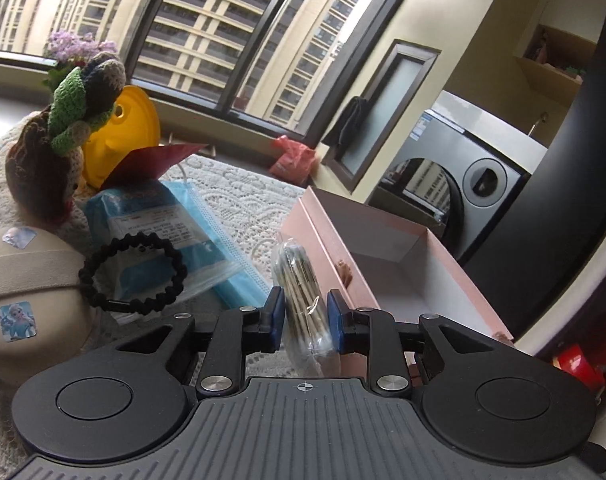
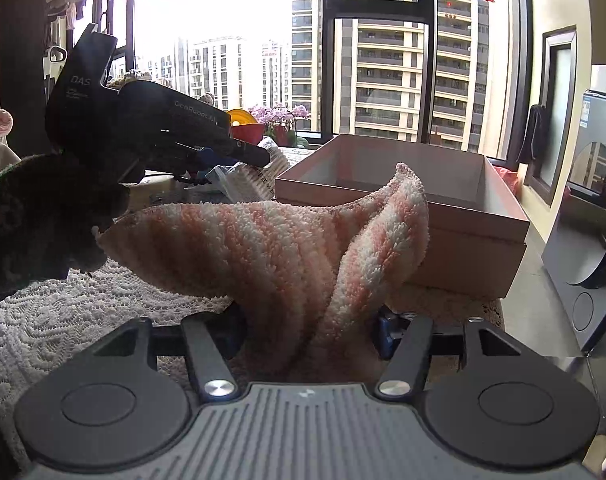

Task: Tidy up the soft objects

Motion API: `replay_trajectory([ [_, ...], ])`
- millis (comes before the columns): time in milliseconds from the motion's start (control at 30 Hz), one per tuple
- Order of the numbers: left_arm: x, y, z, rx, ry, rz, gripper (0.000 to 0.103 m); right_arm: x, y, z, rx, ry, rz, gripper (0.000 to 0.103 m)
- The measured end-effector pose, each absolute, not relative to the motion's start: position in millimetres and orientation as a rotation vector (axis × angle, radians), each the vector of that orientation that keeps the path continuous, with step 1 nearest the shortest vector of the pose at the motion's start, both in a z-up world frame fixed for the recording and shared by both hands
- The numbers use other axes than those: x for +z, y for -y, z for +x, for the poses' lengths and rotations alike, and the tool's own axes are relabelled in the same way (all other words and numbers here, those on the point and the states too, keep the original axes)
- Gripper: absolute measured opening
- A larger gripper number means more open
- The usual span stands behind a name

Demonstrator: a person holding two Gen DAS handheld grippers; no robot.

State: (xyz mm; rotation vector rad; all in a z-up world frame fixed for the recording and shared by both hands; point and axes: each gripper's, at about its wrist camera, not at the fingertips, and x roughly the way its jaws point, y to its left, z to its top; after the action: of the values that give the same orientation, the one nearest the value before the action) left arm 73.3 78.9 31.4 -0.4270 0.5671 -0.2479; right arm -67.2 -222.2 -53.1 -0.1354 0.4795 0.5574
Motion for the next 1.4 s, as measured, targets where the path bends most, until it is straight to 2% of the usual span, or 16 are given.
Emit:
replay_trajectory([
  [133, 36.7, -72.6, 64.8, -0.385, -0.515, -0.439, 0.030, -53.0, 222.4, -67.2, 0.555, -0.479, -0.134, 0.060],
  [167, 34.9, -70.3, 68.8, -0.369, -0.524, -0.433, 0.034, -52.5, 222.0, -67.5, 0.552, -0.478, -0.135, 0.060],
  [200, 33.1, -68.3, 73.5, -0.339, -0.531, -0.427, 0.042, -52.5, 221.7, -67.6, 0.550, -0.477, -0.135, 0.060],
  [233, 30.8, -66.5, 79.8, -0.291, -0.539, -0.421, 0.045, -52.3, 220.8, -68.5, 0.547, -0.476, -0.137, 0.061],
  [333, 26.5, -63.8, 95.4, -0.217, -0.596, -0.407, 0.044, -52.2, 219.3, -69.4, 0.544, -0.475, -0.137, 0.061],
  [400, 19.2, -58.1, 103.8, -0.170, -0.686, -0.354, 0.048, -52.5, 218.1, -70.2, 0.543, -0.475, -0.134, 0.061],
  [467, 12.6, -53.8, 107.1, -0.166, -0.717, -0.347, 0.047, -53.7, 219.6, -70.1, 0.543, -0.472, -0.132, 0.061],
  [633, 10.3, -63.8, 92.4, -0.169, -0.661, -0.389, 0.033, -54.3, 220.9, -70.5, 0.537, -0.469, -0.123, 0.059],
  [767, 13.8, -64.7, 67.1, -0.227, -0.633, -0.356, 0.030, -50.8, 221.3, -74.9, 0.544, -0.476, -0.135, 0.039],
  [867, 25.4, -59.7, 33.7, -0.282, -0.601, -0.274, 0.024, -37.3, 226.8, -84.1, 0.556, -0.478, -0.138, 0.033],
  [1167, 56.4, -28.4, -49.9, -0.477, -0.593, -0.123, 0.024, 11.5, 285.5, -112.9, 0.450, -0.381, -0.074, 0.032],
  [1300, 83.3, -9.8, -38.6, -0.532, -0.520, -0.106, 0.024, 11.8, 302.7, -116.4, 0.384, -0.365, -0.051, 0.032],
  [1400, 105.0, 4.0, -2.2, -0.555, -0.447, -0.127, 0.024, 7.2, 309.1, -111.5, 0.356, -0.376, -0.025, 0.032],
])
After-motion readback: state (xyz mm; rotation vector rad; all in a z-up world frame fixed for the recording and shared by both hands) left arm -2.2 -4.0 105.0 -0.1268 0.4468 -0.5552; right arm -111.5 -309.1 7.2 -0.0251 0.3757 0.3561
